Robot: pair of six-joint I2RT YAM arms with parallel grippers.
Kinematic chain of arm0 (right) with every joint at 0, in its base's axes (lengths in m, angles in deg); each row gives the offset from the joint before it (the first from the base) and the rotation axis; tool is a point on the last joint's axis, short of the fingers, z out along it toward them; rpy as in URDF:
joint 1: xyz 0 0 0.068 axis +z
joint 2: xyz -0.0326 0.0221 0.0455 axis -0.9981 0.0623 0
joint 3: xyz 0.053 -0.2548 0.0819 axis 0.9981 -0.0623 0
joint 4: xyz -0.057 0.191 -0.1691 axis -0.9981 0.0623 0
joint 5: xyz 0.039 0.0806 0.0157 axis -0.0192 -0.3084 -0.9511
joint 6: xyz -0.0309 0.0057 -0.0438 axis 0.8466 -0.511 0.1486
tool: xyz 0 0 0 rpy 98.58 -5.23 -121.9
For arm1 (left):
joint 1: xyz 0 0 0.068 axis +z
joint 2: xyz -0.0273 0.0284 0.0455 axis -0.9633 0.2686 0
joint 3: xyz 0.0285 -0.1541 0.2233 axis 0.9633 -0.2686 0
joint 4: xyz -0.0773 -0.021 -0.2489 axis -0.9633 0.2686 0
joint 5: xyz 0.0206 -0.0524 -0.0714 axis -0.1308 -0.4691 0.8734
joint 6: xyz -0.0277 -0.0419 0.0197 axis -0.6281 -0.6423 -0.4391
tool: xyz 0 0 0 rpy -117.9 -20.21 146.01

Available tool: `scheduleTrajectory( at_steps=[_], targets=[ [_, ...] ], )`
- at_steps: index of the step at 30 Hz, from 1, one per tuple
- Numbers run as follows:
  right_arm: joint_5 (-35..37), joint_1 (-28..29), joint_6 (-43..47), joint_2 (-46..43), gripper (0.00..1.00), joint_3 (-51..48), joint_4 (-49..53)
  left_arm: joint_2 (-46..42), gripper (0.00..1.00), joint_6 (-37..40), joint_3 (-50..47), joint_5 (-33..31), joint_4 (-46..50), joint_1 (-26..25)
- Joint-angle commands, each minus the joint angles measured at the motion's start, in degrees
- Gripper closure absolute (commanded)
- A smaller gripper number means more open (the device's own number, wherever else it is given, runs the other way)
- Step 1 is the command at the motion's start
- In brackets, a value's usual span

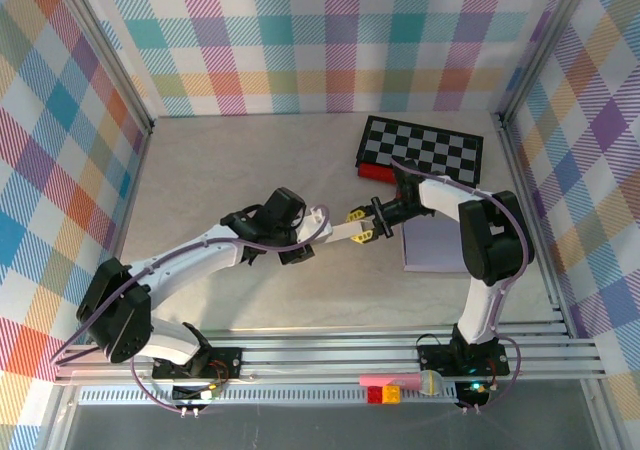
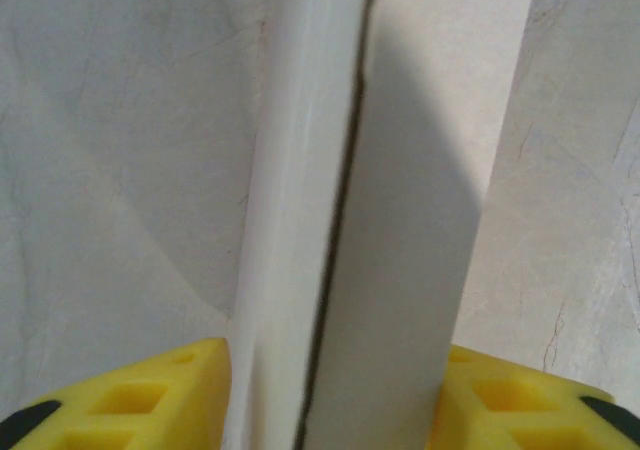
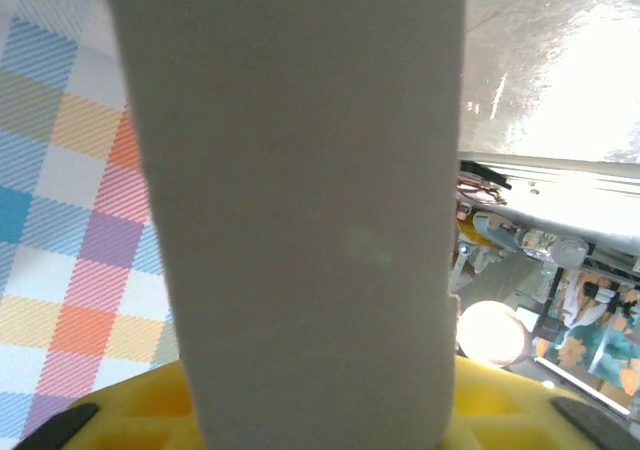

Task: Fold the paper box

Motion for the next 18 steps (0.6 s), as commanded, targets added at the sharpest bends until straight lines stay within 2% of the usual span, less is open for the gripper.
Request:
scheduleTrajectory(
  at_steps=[1, 4, 12, 15, 18],
  targets=[
    [1.43, -0.57, -0.63, 1.04, 0.52, 0.16, 1.7, 2.45, 0.55, 0.82, 3.6, 3.99, 3.04, 0.95],
    [3.2, -1.54, -0.55, 0.54, 0.46, 1.19, 2.6, 5.11, 0.59, -0.04, 6.52, 6.99, 6.15, 1.75],
    [7.29, -4.55, -0.43, -1.56, 0.4, 2.38, 3.75, 8.64, 0.64, 0.05, 10.77, 10.03, 9.73, 2.79],
    [10.72, -5.8, -0.4, -4.67, 0.38, 3.34, 2.03, 9.86, 0.65, -0.56, 11.8, 11.11, 10.52, 3.57],
    [19.21, -7.18, 3.69, -9.36, 0.37, 6.54, 5.39, 10.09, 0.64, -0.85, 12.0, 11.63, 10.41, 4.13]
  ],
)
